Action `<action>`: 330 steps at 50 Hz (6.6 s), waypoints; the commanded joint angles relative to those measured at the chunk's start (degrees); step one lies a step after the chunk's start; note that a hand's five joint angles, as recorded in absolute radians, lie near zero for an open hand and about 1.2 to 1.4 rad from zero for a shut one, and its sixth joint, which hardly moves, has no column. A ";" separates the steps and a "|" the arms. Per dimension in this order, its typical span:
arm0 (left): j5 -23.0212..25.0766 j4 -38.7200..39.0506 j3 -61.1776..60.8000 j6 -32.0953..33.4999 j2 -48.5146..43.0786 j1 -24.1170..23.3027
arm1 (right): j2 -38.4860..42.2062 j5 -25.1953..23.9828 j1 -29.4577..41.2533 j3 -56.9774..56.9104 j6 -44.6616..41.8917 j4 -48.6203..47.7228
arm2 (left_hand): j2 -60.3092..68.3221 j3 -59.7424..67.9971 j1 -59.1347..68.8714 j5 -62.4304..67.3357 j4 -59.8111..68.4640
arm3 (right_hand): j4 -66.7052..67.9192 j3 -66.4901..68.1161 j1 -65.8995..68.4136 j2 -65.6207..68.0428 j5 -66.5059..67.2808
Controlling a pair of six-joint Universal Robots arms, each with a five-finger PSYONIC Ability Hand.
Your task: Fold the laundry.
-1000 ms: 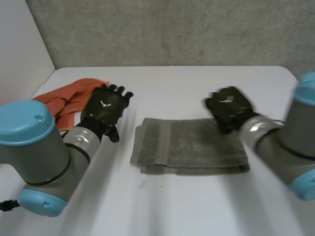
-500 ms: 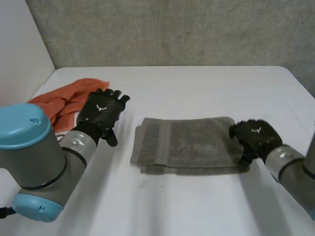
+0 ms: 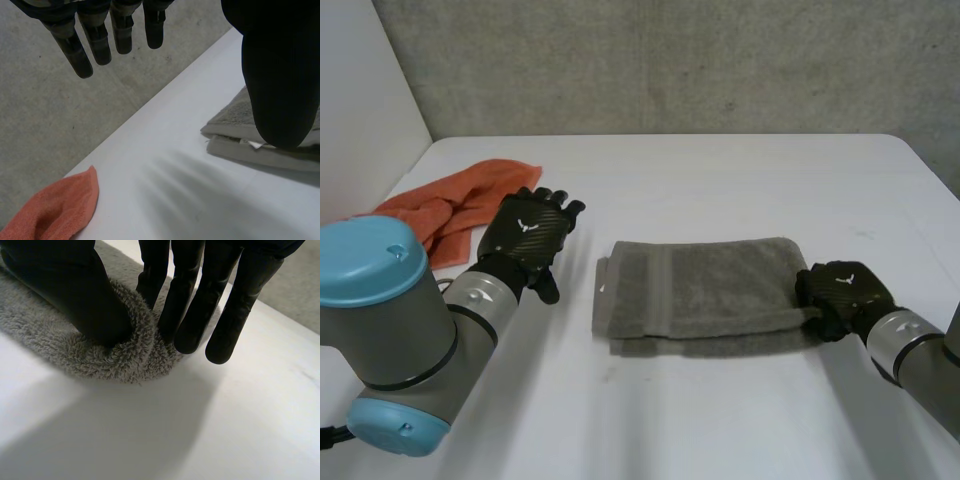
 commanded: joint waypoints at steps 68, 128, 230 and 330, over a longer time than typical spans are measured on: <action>-4.17 -12.57 15.38 -13.60 -17.25 -10.23 | 18.08 5.96 20.87 -37.41 2.45 24.74 | -1.42 -1.73 -0.98 -2.65 -1.46 | -54.27 -54.05 -40.03 -53.21 -52.63; 15.95 -16.97 16.18 -16.68 4.81 -2.76 | 10.96 6.57 19.63 -15.08 30.14 4.44 | -1.47 -1.78 -1.02 -2.70 -1.51 | -36.78 -36.55 -22.53 -35.71 -35.14; 13.23 -16.53 16.70 -16.32 2.87 4.26 | 23.27 21.60 -29.59 -74.15 -31.74 29.50 | -1.47 -1.78 -1.02 -2.70 -1.51 | -58.06 -57.83 -43.81 -56.99 -56.42; 9.98 -10.90 12.66 3.89 -11.36 14.46 | 2.07 -0.02 22.53 -19.37 -1.25 8.56 | -0.92 -1.23 -0.47 -2.15 -0.96 | -58.06 -57.83 -43.81 -56.99 -56.42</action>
